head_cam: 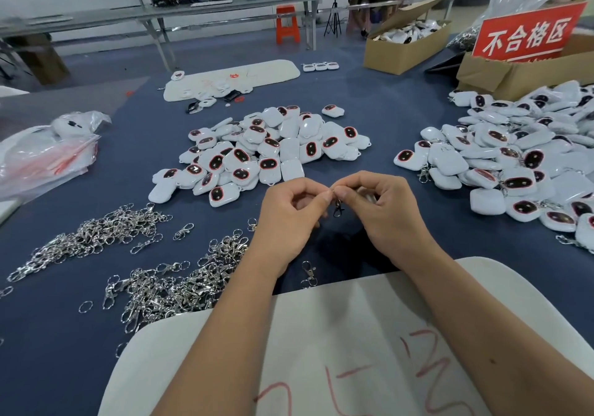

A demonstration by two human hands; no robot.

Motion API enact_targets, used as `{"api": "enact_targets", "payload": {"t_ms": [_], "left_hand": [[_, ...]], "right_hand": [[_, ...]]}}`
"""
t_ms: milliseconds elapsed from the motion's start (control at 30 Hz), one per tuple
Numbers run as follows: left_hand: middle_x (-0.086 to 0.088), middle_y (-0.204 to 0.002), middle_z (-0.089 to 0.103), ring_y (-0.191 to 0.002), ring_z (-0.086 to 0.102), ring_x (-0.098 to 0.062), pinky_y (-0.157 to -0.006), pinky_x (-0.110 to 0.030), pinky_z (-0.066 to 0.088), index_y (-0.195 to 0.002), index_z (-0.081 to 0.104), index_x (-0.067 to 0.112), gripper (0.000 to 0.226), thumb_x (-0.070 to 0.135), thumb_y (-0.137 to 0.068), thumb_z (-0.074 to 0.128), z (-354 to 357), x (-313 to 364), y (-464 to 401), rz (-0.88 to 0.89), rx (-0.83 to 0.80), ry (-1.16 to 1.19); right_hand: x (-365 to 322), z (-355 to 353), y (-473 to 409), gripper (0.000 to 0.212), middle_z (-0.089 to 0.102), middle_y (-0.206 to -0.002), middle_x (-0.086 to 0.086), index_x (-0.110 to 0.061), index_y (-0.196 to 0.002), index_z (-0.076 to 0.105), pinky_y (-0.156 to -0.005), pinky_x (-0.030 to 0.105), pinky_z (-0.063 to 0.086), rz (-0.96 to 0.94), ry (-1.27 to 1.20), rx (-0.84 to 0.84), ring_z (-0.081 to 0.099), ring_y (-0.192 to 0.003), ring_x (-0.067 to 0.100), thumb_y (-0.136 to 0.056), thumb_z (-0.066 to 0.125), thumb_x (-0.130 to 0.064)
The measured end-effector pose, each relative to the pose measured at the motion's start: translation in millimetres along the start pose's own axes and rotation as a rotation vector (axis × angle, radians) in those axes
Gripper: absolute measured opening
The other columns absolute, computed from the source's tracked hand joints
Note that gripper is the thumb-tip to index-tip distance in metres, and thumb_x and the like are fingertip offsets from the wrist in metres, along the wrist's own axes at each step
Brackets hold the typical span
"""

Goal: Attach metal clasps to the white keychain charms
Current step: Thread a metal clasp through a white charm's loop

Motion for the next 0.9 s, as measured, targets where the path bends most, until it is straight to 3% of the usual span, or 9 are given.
{"api": "enact_targets", "payload": {"t_ms": [167, 400, 600, 767, 900], "left_hand": [[0.006, -0.059, 0.059, -0.060, 0.052, -0.014, -0.059, -0.032, 0.047, -0.083, 0.073, 0.014, 0.009, 0.013, -0.092, 0.070, -2.1, 1.4, -0.8, 0.041, 0.055, -0.095], [0.010, -0.064, 0.059, -0.056, 0.049, -0.003, -0.056, -0.015, 0.041, -0.082, 0.070, 0.018, 0.011, 0.013, -0.092, 0.069, 0.6, 2.9, -0.7, 0.090, 0.067, -0.246], [-0.005, -0.081, 0.071, -0.074, 0.064, -0.023, -0.078, -0.046, 0.057, -0.088, 0.071, 0.017, 0.011, 0.010, -0.096, 0.065, 4.3, 8.0, -1.0, 0.123, 0.035, -0.174], [0.004, -0.081, 0.070, -0.079, 0.063, -0.024, -0.079, -0.050, 0.055, -0.088, 0.072, 0.016, 0.010, 0.009, -0.094, 0.068, 5.4, 11.8, 0.2, 0.154, 0.034, -0.175], [0.010, -0.083, 0.070, -0.080, 0.062, -0.014, -0.076, -0.049, 0.054, -0.088, 0.071, 0.018, 0.010, 0.010, -0.093, 0.068, 7.0, 13.8, 0.8, 0.170, 0.031, -0.180]], "right_hand": [[-0.4, 1.5, 0.0, 0.014, 0.078, -0.082, -0.013, -0.020, -0.090, 0.081, -0.074, 0.011, 0.047, -0.004, 0.000, -0.008, 0.063, -0.072, 0.000, -0.096, 0.073, -0.011], [-4.3, 3.6, 0.7, 0.015, 0.078, -0.083, -0.012, -0.018, -0.091, 0.082, -0.078, 0.013, 0.050, -0.027, 0.050, -0.014, 0.071, -0.081, 0.004, -0.094, 0.074, -0.007], [0.9, -3.1, -0.4, 0.015, 0.078, -0.082, -0.010, -0.017, -0.089, 0.081, -0.077, 0.013, 0.048, 0.002, -0.005, 0.025, 0.069, -0.078, 0.004, -0.095, 0.073, -0.007], [2.8, -4.2, -1.7, 0.017, 0.077, -0.081, -0.012, -0.018, -0.088, 0.080, -0.072, 0.011, 0.047, -0.003, -0.061, 0.042, 0.062, -0.071, -0.002, -0.096, 0.071, -0.005], [3.2, -6.0, -1.7, 0.017, 0.078, -0.083, -0.012, -0.019, -0.089, 0.080, -0.074, 0.009, 0.048, -0.006, -0.072, 0.057, 0.065, -0.074, -0.002, -0.096, 0.072, -0.006]]}}
Point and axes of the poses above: each hand's wrist, its own y-axis away from the middle knuckle, its own z-axis out of the palm, x = y × z, the point moved 10 cm from there along -y, towards the middle knuckle
